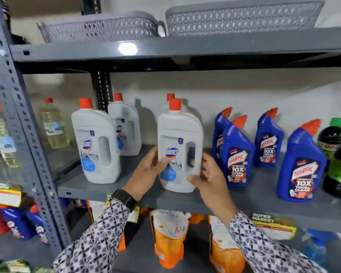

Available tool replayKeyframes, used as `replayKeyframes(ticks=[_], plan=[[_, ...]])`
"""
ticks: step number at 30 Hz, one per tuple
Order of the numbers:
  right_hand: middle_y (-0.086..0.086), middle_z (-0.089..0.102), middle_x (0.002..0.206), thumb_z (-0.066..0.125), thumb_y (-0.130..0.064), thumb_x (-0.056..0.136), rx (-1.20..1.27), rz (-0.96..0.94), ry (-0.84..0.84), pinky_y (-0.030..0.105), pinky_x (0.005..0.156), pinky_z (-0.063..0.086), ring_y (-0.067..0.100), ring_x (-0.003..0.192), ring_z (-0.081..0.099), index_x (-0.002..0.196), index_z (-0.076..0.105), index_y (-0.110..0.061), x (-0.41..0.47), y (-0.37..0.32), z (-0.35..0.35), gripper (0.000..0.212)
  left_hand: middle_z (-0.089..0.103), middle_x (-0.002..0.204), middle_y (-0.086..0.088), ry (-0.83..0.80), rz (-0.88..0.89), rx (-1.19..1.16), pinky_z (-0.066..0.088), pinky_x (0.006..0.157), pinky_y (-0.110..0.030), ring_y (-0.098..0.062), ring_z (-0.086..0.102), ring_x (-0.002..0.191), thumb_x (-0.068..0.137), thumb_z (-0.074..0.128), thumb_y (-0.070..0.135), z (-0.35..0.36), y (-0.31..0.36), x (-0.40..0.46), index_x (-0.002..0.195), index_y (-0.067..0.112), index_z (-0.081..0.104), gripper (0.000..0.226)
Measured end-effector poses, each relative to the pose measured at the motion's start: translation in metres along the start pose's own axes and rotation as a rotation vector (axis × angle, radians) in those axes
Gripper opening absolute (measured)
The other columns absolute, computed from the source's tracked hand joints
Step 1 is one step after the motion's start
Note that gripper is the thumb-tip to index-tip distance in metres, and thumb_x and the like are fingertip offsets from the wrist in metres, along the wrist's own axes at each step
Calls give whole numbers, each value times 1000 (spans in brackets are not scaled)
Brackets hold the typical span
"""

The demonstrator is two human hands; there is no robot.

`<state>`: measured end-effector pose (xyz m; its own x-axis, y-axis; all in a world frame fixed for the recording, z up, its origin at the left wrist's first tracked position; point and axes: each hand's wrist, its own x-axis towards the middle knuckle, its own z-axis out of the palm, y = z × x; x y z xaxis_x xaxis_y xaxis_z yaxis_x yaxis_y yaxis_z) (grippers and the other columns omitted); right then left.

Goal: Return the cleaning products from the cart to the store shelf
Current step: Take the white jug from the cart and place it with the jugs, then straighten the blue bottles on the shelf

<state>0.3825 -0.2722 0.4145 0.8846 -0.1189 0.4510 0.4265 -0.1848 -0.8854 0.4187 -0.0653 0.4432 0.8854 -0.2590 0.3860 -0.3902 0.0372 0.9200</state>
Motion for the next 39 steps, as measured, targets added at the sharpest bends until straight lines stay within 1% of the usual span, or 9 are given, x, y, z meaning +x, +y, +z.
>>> replayKeyframes(ticks=[3,5,8,12,15,18,31,36,39], plan=[[-12,78,121,80,5,82,-158,53,-51,46,103,61,10,116,74,112,61,-54,6,8,2,69,66,141,-4,-114,-34,135,54,106,-33,-17,64,129,96,65,6,-20,-6,0,145,14,48,53],[-6,77,125,80,1,82,-185,52,-79,52,105,59,15,118,73,110,62,-53,14,5,10,63,67,140,-3,-102,-61,158,55,105,-32,-17,64,129,95,66,5,-28,-6,3,146,14,47,55],[-1,76,128,78,2,86,-163,74,-128,53,107,57,19,120,73,114,61,-45,24,4,26,57,66,140,-3,-58,-82,200,53,108,-34,-14,65,127,95,65,4,-41,-6,5,149,15,45,58],[2,76,129,79,-3,90,-194,102,-170,51,108,58,20,119,73,129,61,-24,27,9,34,48,68,136,5,-82,-82,275,56,98,-19,-3,68,120,91,70,1,-57,-9,0,148,19,45,66],[-1,76,128,79,-7,90,-238,88,-172,47,107,58,16,118,73,126,61,-28,20,10,32,45,73,129,8,-72,-76,281,55,88,-12,0,69,116,86,76,5,-60,-11,-6,144,24,50,67],[-5,76,128,77,-9,91,-265,75,-157,44,105,60,11,117,73,120,59,-39,13,10,33,46,74,127,13,-81,-70,300,56,92,-19,-3,70,115,85,79,10,-61,-14,-9,141,26,53,64],[3,72,137,71,-6,97,-298,116,-179,46,109,57,18,124,70,144,54,-19,0,-7,33,52,74,125,14,-49,-98,362,53,109,-41,-1,70,114,83,82,19,-58,-7,-20,140,31,54,64],[-4,70,135,68,-3,100,-329,16,20,12,96,53,4,121,69,154,51,-25,-28,-15,-7,61,67,134,8,269,-35,273,54,101,-35,-8,67,119,83,81,21,-43,-5,-43,150,36,43,79],[-5,74,122,65,5,97,-365,-136,314,12,93,58,1,113,73,139,64,-20,-43,-13,-56,49,71,118,9,519,111,302,56,91,-25,-6,70,103,87,75,28,-15,7,-64,137,37,56,55]])
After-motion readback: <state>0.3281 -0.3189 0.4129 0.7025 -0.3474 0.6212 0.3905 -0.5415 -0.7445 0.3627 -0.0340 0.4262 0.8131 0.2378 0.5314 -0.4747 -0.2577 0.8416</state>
